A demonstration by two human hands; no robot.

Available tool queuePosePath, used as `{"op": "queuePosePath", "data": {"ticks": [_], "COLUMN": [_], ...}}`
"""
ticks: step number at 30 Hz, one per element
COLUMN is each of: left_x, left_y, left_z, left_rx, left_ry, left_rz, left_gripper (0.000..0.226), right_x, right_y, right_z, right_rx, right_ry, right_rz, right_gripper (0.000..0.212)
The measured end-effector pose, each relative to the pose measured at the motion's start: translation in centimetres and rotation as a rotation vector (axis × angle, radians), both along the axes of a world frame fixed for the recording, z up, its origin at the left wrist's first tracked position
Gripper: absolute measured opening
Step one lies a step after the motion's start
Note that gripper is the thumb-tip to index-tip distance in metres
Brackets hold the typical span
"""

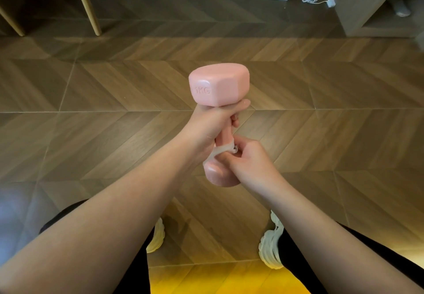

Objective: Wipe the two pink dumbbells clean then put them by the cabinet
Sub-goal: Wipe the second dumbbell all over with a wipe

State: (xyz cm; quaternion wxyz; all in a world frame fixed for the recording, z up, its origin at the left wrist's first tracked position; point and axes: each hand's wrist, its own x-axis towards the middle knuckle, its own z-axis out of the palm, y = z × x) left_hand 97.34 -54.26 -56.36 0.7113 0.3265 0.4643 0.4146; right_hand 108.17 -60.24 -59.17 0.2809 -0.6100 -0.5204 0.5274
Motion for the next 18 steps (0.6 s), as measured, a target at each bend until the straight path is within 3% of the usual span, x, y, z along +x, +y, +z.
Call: {"op": "queuePosePath", "data": {"ticks": [2, 6, 8, 10, 14, 18], "left_x": [-0.2, -1.0, -1.6, -1.8, -0.9, 0.2], "left_y": [-0.1, 0.0, 0.1, -0.3, -1.9, -2.3], "left_z": [0.6, 1.6, 1.2, 0.4, -0.8, -0.6], "left_rx": [0.106, 0.248, 0.215, 0.062, -0.304, -0.394], "left_ry": [0.096, 0.3, 0.335, 0.348, 0.043, -0.214], "left_rz": [-0.114, -0.344, -0.335, -0.264, -0.343, -0.22], "left_gripper": [0.014, 0.041, 0.049, 0.056, 0.064, 0.059], "right_x": [0.1, 0.7, 1.1, 1.5, 2.9, 3.3], "right_y": [0.0, 0.2, 0.4, 0.8, 1.6, 1.7], "right_z": [0.1, 0.8, 1.0, 1.3, 2.4, 2.6], "right_rx": [0.0, 0.015, 0.01, 0.037, 0.11, 0.159], "right_ry": [0.072, 0.219, 0.259, 0.303, 0.373, 0.373], "right_rz": [-0.015, -0.064, -0.128, -0.224, -0.328, -0.353], "right_gripper": [0.01, 0.005, 0.019, 0.027, 0.022, 0.021]}}
